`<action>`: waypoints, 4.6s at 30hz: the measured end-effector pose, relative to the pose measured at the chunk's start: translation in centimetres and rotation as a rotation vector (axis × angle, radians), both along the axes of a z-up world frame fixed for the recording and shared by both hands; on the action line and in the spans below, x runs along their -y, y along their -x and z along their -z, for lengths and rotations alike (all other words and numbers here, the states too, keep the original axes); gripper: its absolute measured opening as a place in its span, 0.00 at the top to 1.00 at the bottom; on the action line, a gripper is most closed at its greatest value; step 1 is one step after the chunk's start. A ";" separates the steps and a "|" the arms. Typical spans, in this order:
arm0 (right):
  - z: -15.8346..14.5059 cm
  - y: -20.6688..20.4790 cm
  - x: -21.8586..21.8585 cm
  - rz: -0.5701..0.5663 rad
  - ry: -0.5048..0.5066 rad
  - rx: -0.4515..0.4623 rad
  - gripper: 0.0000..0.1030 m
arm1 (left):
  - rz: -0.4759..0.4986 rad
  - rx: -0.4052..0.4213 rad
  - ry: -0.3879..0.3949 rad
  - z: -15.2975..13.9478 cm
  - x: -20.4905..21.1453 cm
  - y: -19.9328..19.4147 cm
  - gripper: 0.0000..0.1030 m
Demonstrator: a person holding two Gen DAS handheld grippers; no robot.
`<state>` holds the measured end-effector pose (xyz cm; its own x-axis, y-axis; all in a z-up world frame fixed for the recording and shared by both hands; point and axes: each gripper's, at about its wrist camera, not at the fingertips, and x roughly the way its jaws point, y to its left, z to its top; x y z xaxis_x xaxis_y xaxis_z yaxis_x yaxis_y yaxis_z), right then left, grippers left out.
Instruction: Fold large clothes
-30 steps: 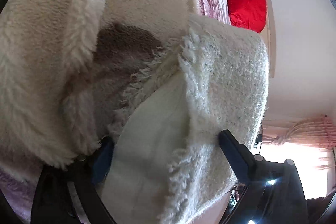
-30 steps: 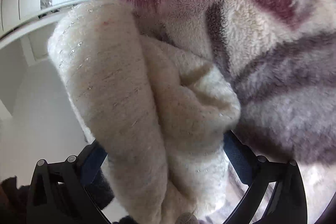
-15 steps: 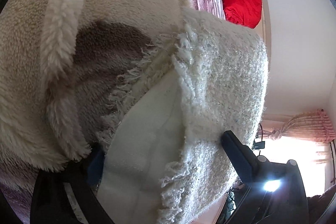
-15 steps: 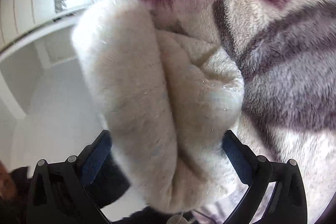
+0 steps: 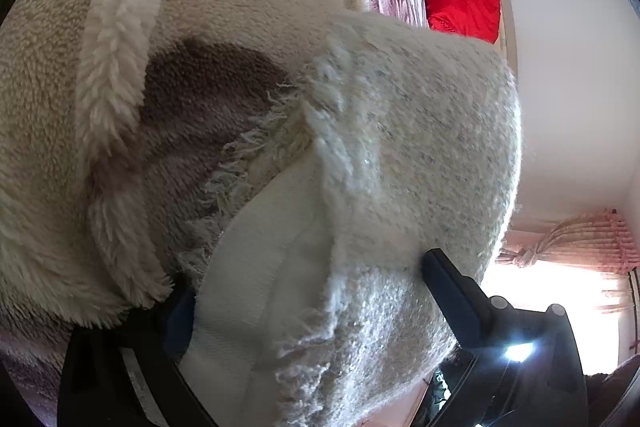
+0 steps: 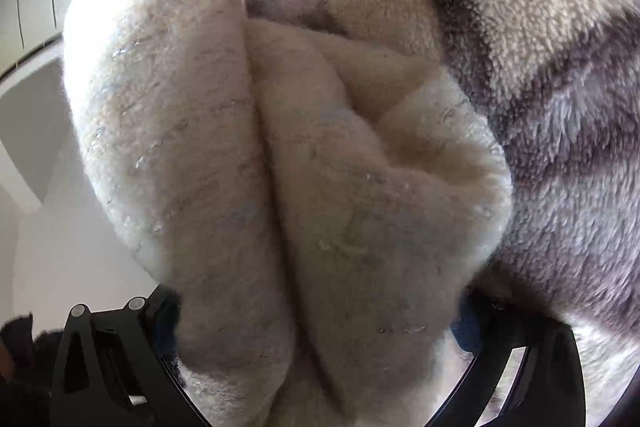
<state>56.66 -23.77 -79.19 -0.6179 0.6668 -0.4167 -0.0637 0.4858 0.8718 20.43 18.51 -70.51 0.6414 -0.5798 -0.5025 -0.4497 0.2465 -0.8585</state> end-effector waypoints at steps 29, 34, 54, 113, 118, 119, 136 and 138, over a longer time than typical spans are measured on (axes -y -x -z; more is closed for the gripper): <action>-9.6 2.3 12.4 0.516 -0.170 0.091 0.27 | 0.127 0.175 -0.050 -9.7 0.3 -10.0 0.24; -13.0 -2.6 15.0 0.633 -0.208 0.151 0.27 | 0.211 0.230 -0.064 -11.7 1.2 -19.0 0.24; -9.9 -33.8 29.3 0.998 -0.192 0.377 0.27 | 0.644 0.355 -0.076 -3.1 11.3 -59.8 0.24; -67.9 14.7 16.9 0.843 1.078 1.252 0.00 | 0.408 0.224 -1.234 -49.2 20.7 -17.0 0.00; -72.2 19.4 17.0 0.875 1.051 1.301 0.00 | 0.373 0.263 -1.238 -52.5 20.8 -13.7 0.00; -73.0 20.3 17.0 0.881 1.048 1.314 0.00 | 0.372 0.272 -1.240 -53.0 20.9 -13.3 0.00; -82.6 27.0 15.8 0.848 0.954 1.312 0.00 | 0.339 0.240 -1.270 -59.1 20.6 -9.1 0.00; -83.4 27.3 15.6 0.840 0.965 1.334 0.00 | 0.326 0.244 -1.277 -59.6 20.7 -8.6 0.00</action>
<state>29.32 -39.35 4.24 0.7299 -0.1501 -0.6669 0.0993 0.9885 -0.1139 29.04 -2.16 -10.94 0.7147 0.0638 -0.6965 -0.0864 0.9963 0.0026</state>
